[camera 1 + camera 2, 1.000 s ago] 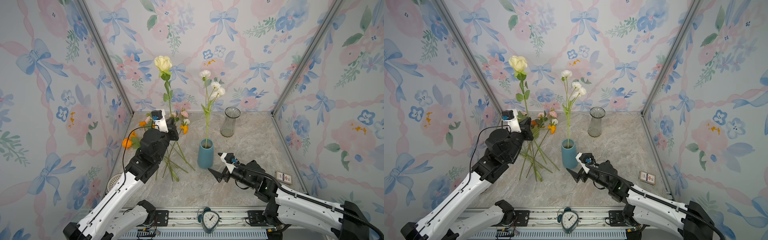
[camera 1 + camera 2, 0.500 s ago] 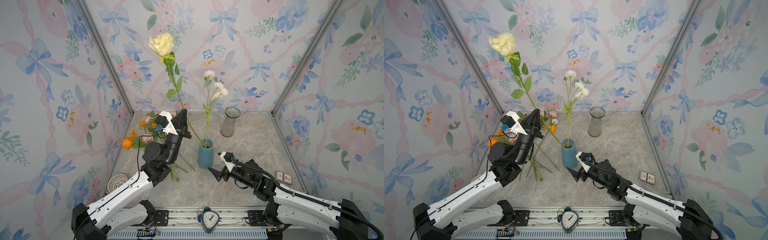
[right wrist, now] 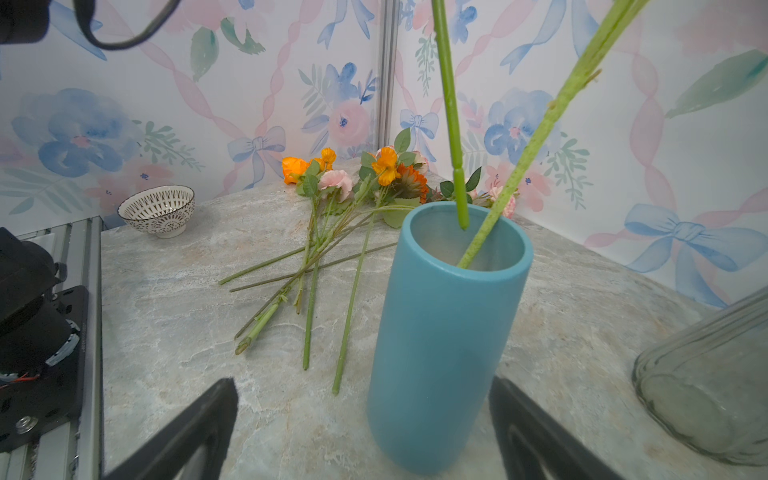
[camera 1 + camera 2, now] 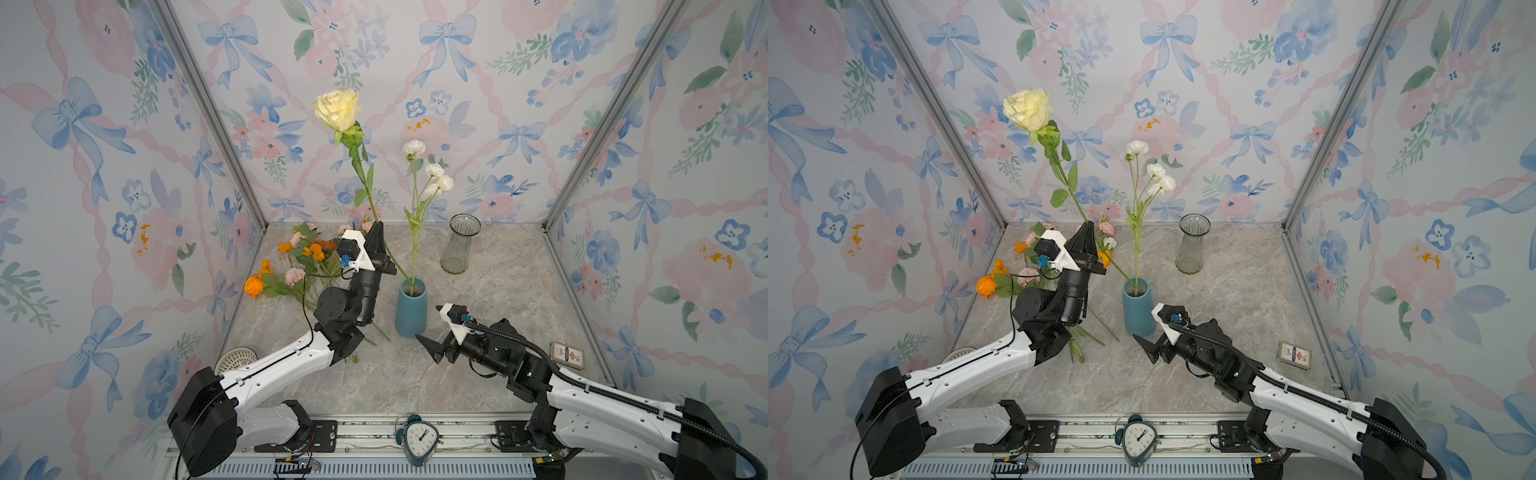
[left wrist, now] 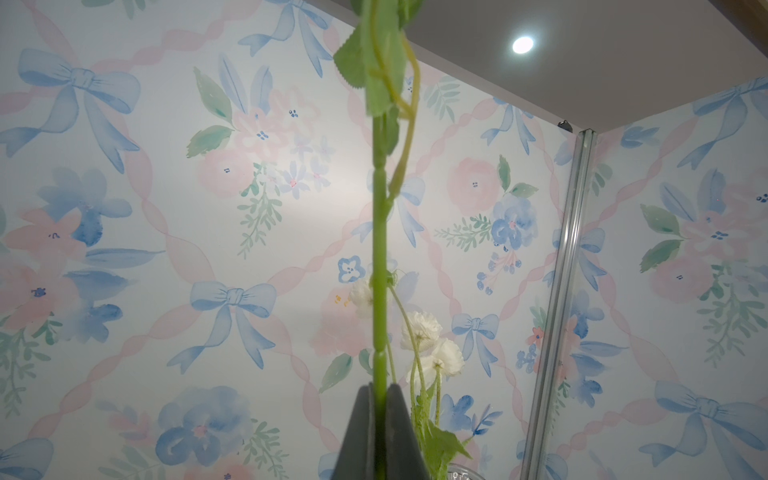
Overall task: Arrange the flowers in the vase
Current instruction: 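Lift the cream rose with the left gripper above the teal vase, then lower the cream rose stem into the teal vase with the left gripper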
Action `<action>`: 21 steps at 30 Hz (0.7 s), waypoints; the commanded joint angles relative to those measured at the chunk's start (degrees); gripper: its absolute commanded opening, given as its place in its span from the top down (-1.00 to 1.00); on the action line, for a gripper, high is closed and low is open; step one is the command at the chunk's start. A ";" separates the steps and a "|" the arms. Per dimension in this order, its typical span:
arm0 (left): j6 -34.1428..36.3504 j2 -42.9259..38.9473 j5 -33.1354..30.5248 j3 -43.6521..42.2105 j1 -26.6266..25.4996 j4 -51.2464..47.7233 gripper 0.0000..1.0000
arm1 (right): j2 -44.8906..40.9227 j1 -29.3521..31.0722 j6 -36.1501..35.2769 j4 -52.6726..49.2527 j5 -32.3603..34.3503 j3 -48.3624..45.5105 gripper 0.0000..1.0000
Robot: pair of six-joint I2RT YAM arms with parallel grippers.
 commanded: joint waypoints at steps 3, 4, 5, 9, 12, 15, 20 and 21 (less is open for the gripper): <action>1.52 2.36 -2.01 -2.24 -1.11 6.90 1.00 | -0.04 -0.67 0.65 1.34 0.21 -0.90 -0.94; 1.35 2.67 -2.14 -2.63 -1.37 7.31 1.00 | 0.05 -0.67 0.64 1.41 0.16 -0.88 -0.94; 1.24 3.17 -2.34 -3.19 -1.70 7.88 1.00 | 0.14 -0.67 0.69 1.43 0.19 -0.86 -0.94; -0.13 4.96 -2.12 -5.05 -2.55 9.12 1.00 | 0.32 -0.72 0.77 1.53 -0.05 -0.82 -0.94; -1.49 6.27 -2.38 -6.51 -3.13 10.22 1.00 | 0.40 -0.68 0.77 1.78 -0.14 -0.91 -0.94; -2.15 7.42 -2.56 -7.15 -3.90 10.52 1.00 | 0.40 -0.72 0.77 1.69 -0.23 -0.91 -0.94; -3.77 8.90 -2.58 -11.77 -4.57 10.55 1.00 | 0.23 -0.68 0.56 1.55 -0.31 -0.91 -0.94; -4.26 9.23 -2.56 -12.33 -4.65 10.55 1.00 | 0.23 -0.73 0.53 1.53 -0.35 -0.91 -0.94</action>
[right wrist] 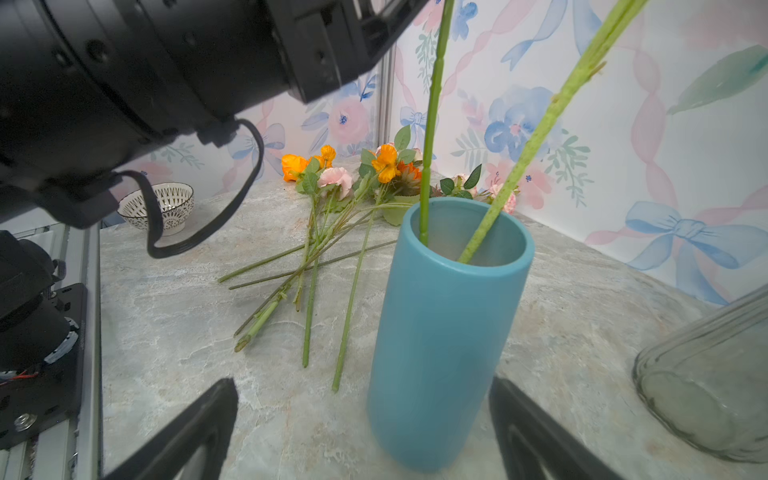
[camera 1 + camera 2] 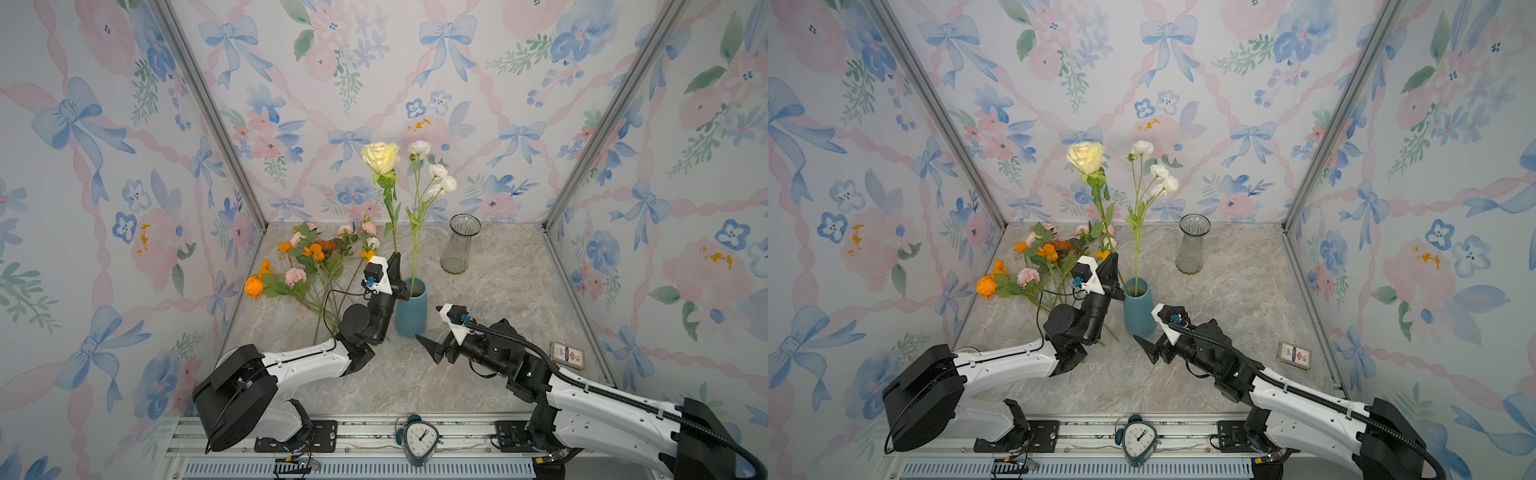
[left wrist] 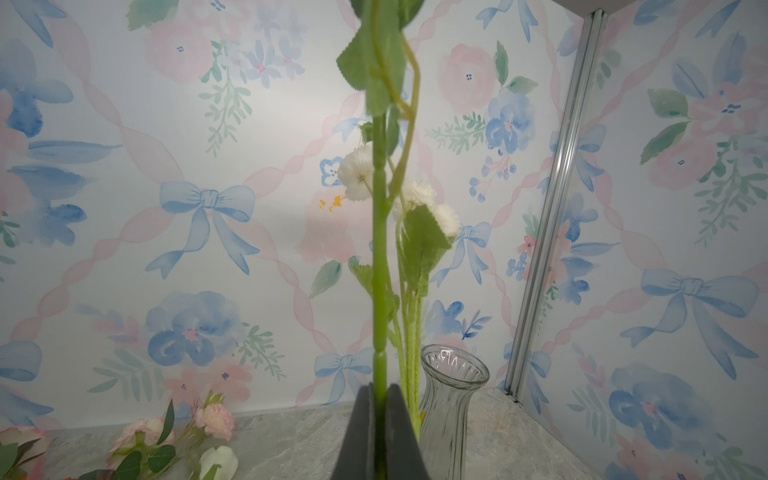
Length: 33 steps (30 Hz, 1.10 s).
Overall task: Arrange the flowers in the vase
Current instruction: 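Lower the cream rose stem into the teal vase with the left gripper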
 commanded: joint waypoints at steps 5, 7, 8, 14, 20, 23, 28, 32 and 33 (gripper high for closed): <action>-4.03 2.62 -0.77 -3.23 -0.44 2.22 0.92 | 0.20 -0.64 0.58 1.50 -0.45 -0.75 -0.94; -4.30 2.96 -0.69 -3.69 -0.60 2.20 0.90 | 0.23 -0.66 0.57 1.59 -0.45 -0.76 -0.94; -4.42 2.95 -0.70 -3.91 -0.61 2.21 0.88 | 0.29 -0.63 0.52 1.62 -0.45 -0.76 -0.94; -4.37 2.21 -0.03 -5.56 -0.88 2.06 0.80 | 0.67 -0.64 0.63 1.76 -0.62 -0.68 -0.94; -4.66 0.07 -0.25 -7.32 -0.89 1.02 0.61 | 0.67 -0.64 0.70 1.99 -0.79 -0.74 -0.94; -4.22 -0.64 0.34 -6.99 -0.96 -0.43 0.52 | 0.84 -0.63 0.75 1.98 -0.80 -0.76 -0.94; -4.12 -2.38 0.38 -5.96 -0.96 -3.49 0.32 | 1.02 -0.65 0.76 2.04 -0.80 -0.76 -0.94; -5.34 -5.32 0.36 -3.90 -0.96 -10.50 0.26 | 0.93 -0.63 0.85 2.08 -1.06 -0.76 -0.94; -5.53 -6.43 0.37 -3.65 -0.96 -12.28 0.24 | 0.80 -0.67 0.94 2.06 -1.06 -0.76 -0.94</action>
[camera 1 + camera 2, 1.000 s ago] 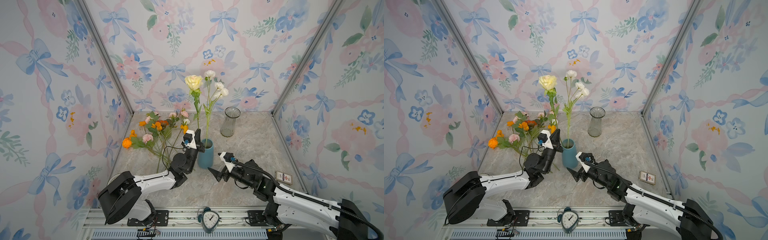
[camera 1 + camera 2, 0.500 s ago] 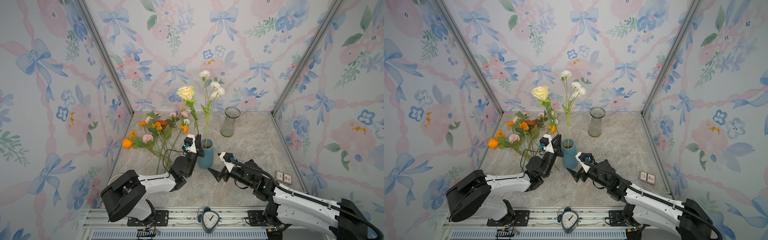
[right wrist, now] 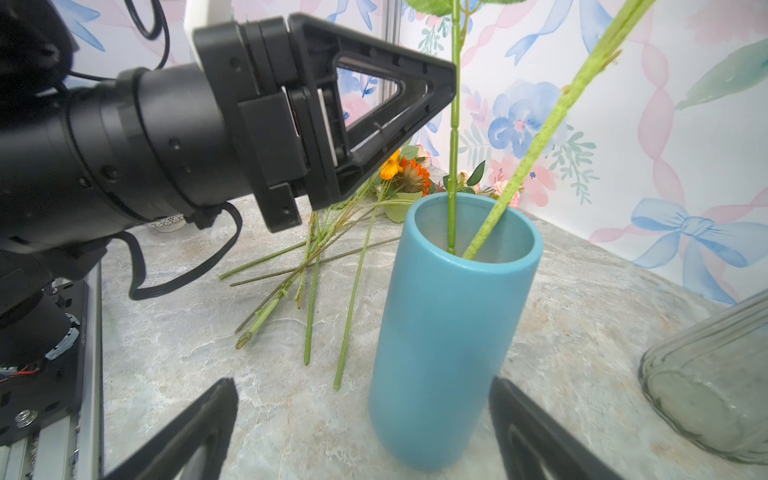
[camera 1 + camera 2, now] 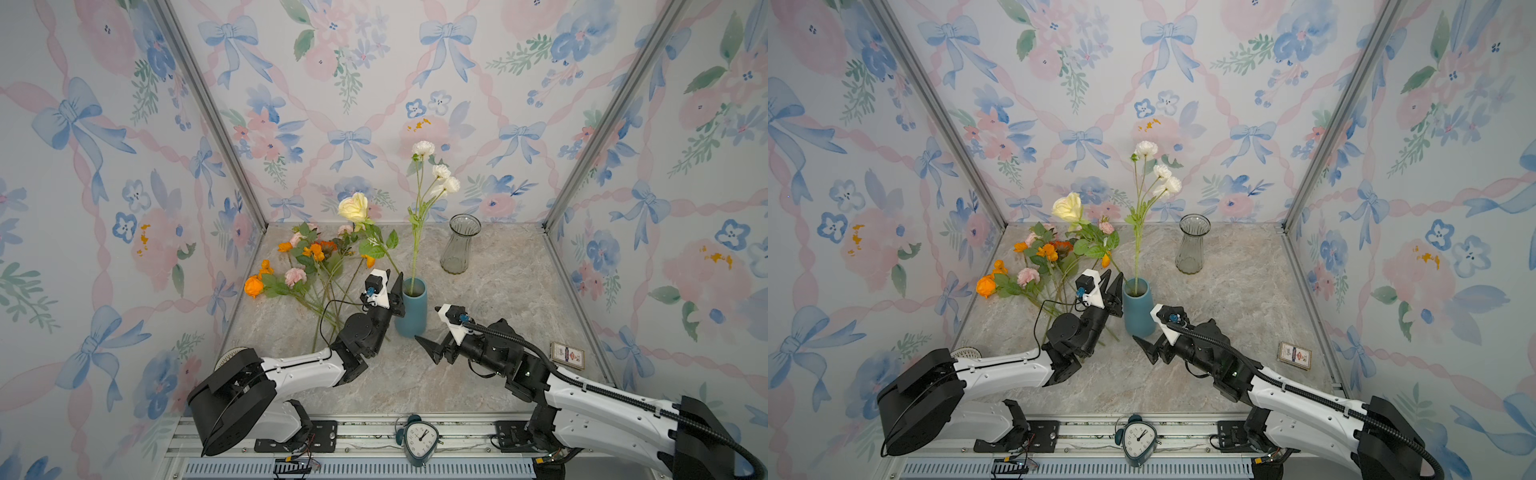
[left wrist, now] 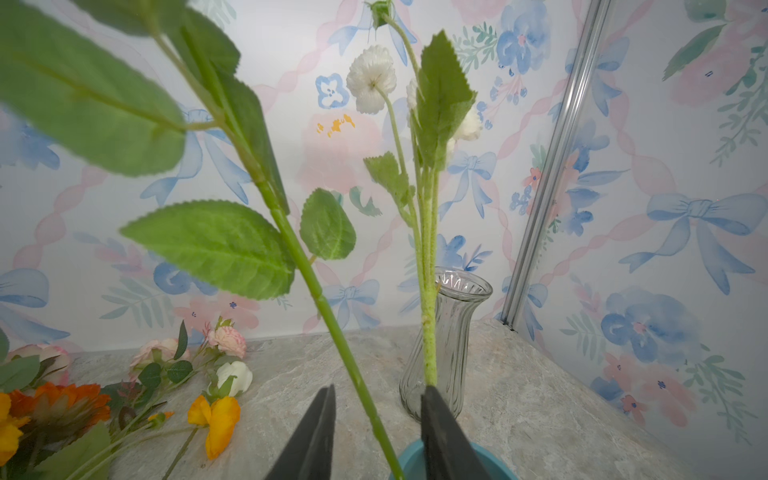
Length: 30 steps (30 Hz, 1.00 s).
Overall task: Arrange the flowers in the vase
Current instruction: 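Lower the cream rose stem into the teal vase with the left gripper, then release the rose and move the left gripper back down to the pile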
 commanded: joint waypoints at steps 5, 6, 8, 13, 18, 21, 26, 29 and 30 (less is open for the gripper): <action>-1.53 -10.71 -2.88 3.65 -0.25 -16.78 0.16 | -1.13 -0.52 0.91 1.42 -1.14 -0.83 -0.94; -1.91 -12.68 -4.23 4.38 -0.09 -20.64 0.16 | -1.45 -0.52 1.00 1.43 -1.22 -0.91 -0.94; -2.92 -16.01 -5.45 5.88 0.62 -28.34 0.17 | -1.89 -0.28 0.91 1.57 -1.42 -1.10 -0.94; -11.25 -23.07 -12.55 8.48 3.34 -49.21 0.27 | -1.75 2.65 -1.95 1.89 -2.12 -0.79 -0.94; -25.31 -20.55 0.99 11.33 19.80 -70.23 0.28 | 3.01 8.75 -6.32 0.82 -1.08 1.71 -0.94; -29.23 -18.36 9.38 7.09 27.22 -70.39 0.27 | 5.50 9.82 -5.74 2.68 -2.55 1.99 -0.94; -31.55 -12.22 18.98 4.04 35.28 -67.32 0.31 | 8.15 10.26 -5.43 3.67 -3.39 2.57 -0.94; -32.01 -8.55 21.16 3.15 37.61 -65.08 0.37 | 8.94 10.37 -5.49 3.28 -3.59 3.04 -0.94; -31.99 -7.68 20.98 2.86 38.03 -64.49 0.37 | 9.13 10.33 -5.45 3.14 -3.69 3.18 -0.94</action>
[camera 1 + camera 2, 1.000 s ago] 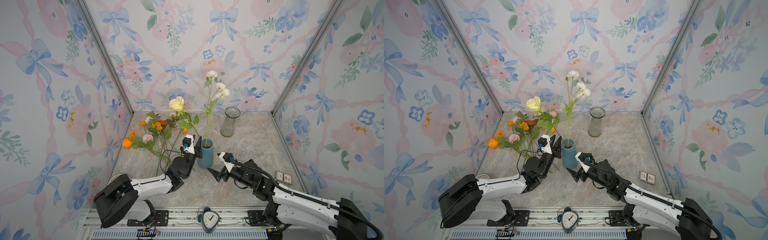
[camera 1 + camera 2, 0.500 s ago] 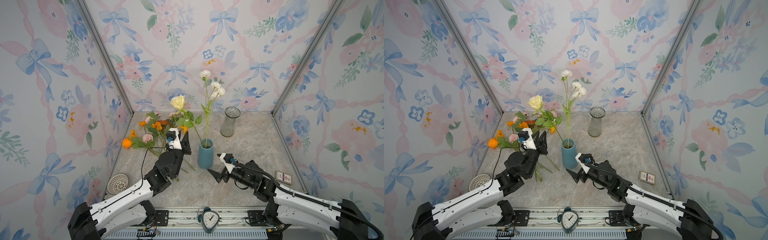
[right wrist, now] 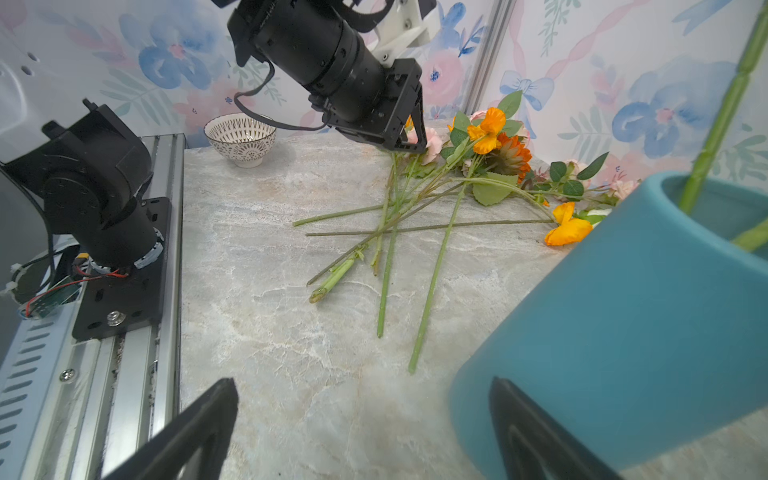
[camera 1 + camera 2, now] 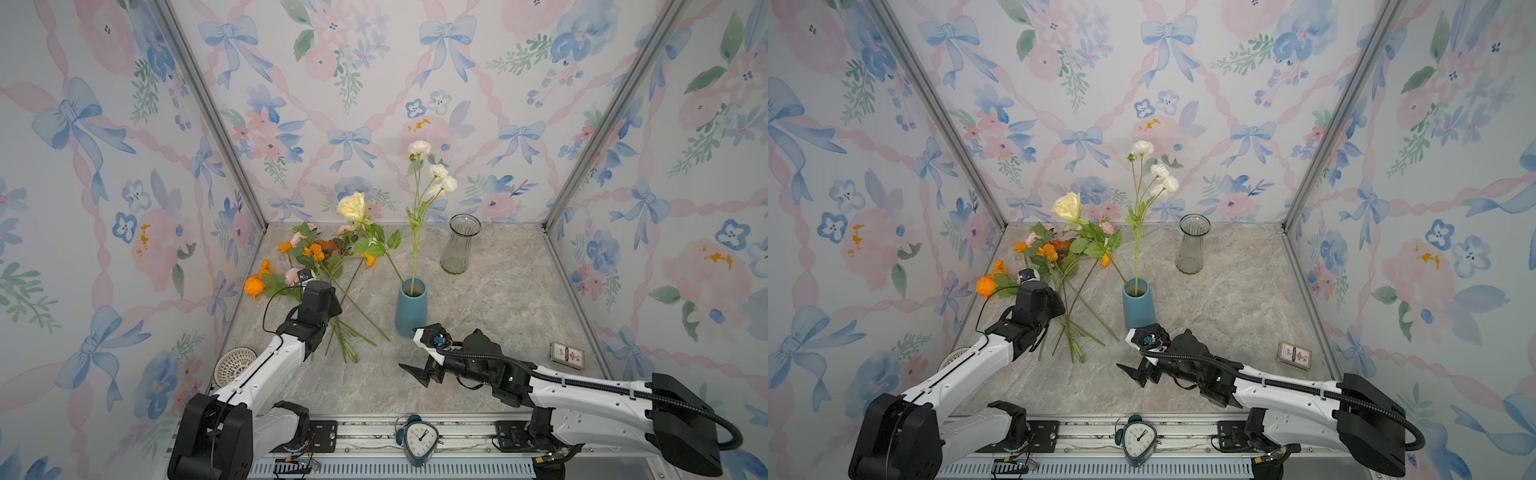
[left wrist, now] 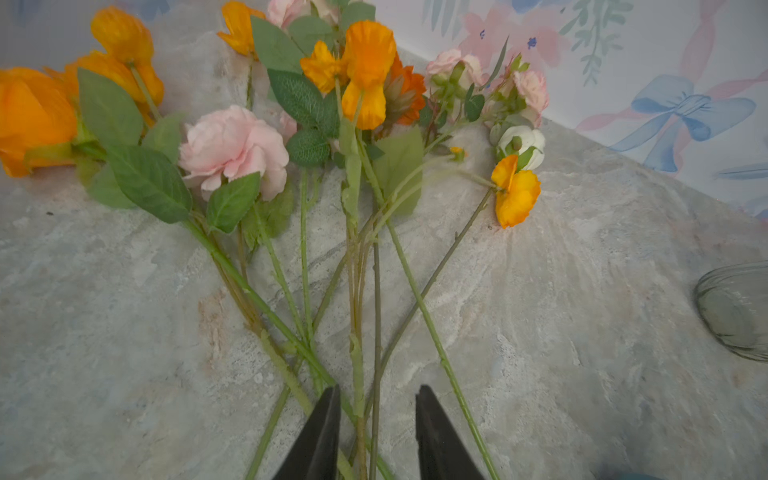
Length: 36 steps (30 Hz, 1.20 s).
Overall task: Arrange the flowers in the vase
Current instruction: 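Release the rose and move the left gripper back down to the pile, then close the left gripper around the orange poppy stems in the pile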
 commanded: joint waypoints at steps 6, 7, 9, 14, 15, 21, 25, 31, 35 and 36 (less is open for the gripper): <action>-2.05 6.26 7.07 -2.06 4.39 6.68 0.43 | 0.58 0.90 -0.36 1.53 -0.65 2.35 -0.94; -2.04 7.14 7.65 -2.11 4.77 7.42 0.44 | 0.54 0.84 -0.45 1.53 -0.56 2.34 -0.94; -2.09 8.98 8.40 -1.96 5.35 8.80 0.46 | 0.39 0.90 -0.63 1.23 -0.39 2.35 -0.94; -1.57 12.56 8.59 -0.81 5.63 10.05 0.48 | 0.46 0.91 -0.90 1.11 0.01 2.28 -0.94; -1.45 13.22 8.93 -0.66 5.71 10.54 0.48 | 0.52 0.83 -0.90 1.07 0.05 2.38 -0.94; -1.43 15.77 10.09 0.01 5.71 11.74 0.52 | 0.76 0.83 -1.00 0.99 0.15 2.39 -0.94; -1.06 17.06 10.17 0.71 5.71 12.08 0.52 | 0.87 0.80 -1.10 0.98 0.14 2.50 -0.94; -0.68 19.79 11.22 2.42 5.72 12.16 0.54 | 0.49 0.82 -1.17 0.82 0.37 2.39 -0.94; -0.64 20.37 11.07 2.60 5.73 12.17 0.57 | 0.41 0.83 -1.34 0.71 0.56 2.43 -0.94; -0.59 20.34 10.94 2.47 5.71 12.17 0.57 | 0.41 0.83 -1.34 0.76 0.57 2.38 -0.94</action>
